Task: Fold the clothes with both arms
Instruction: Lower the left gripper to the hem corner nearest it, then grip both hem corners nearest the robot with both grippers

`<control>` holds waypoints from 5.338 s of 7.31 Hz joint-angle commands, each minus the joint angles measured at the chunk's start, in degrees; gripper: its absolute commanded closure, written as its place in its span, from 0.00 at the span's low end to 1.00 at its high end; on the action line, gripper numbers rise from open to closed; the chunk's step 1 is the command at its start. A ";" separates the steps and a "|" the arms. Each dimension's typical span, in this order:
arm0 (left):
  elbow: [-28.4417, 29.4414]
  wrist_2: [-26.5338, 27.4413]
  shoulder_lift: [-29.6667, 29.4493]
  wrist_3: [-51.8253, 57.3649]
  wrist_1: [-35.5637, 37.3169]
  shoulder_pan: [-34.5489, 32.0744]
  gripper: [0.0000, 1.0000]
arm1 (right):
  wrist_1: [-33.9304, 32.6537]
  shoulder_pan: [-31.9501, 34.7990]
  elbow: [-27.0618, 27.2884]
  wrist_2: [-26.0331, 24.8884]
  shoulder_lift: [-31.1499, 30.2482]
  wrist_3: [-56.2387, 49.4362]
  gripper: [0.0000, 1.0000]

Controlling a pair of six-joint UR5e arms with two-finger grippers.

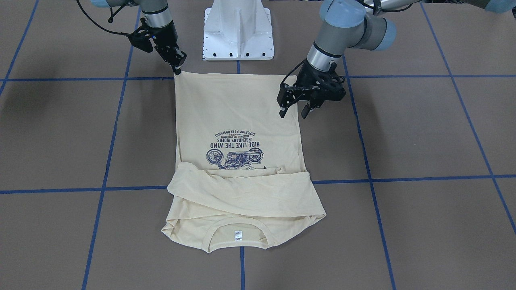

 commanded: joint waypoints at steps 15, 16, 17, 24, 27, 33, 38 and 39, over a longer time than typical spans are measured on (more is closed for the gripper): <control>-7.58 -3.70 10.21 -12.01 3.84 11.66 0.51 | 0.00 -0.33 0.58 -0.09 0.26 -0.17 1.00; -7.40 -3.70 10.30 -12.19 3.76 11.84 0.51 | 0.00 -0.42 0.58 0.00 0.35 -0.17 1.00; -7.40 -3.79 10.30 -12.37 3.76 12.19 0.51 | 0.00 -0.42 0.58 0.09 0.35 -0.17 1.00; -5.55 -3.88 10.30 -12.37 3.76 13.60 0.51 | 0.00 -0.42 0.58 0.09 0.17 -0.17 1.00; -5.55 -4.14 10.21 -12.37 3.76 13.87 0.54 | 0.00 -0.42 0.58 0.00 0.17 -0.09 1.00; -5.20 -4.23 10.30 -12.45 3.76 14.22 0.63 | 0.00 -0.42 0.58 0.17 0.44 -0.17 1.00; -5.37 -4.32 10.21 -13.24 3.75 14.31 0.65 | 0.00 -0.42 0.58 0.09 0.44 -0.17 1.00; -5.29 -4.23 10.21 -13.25 3.76 14.39 0.68 | 0.00 -0.42 0.58 0.09 0.44 -0.17 1.00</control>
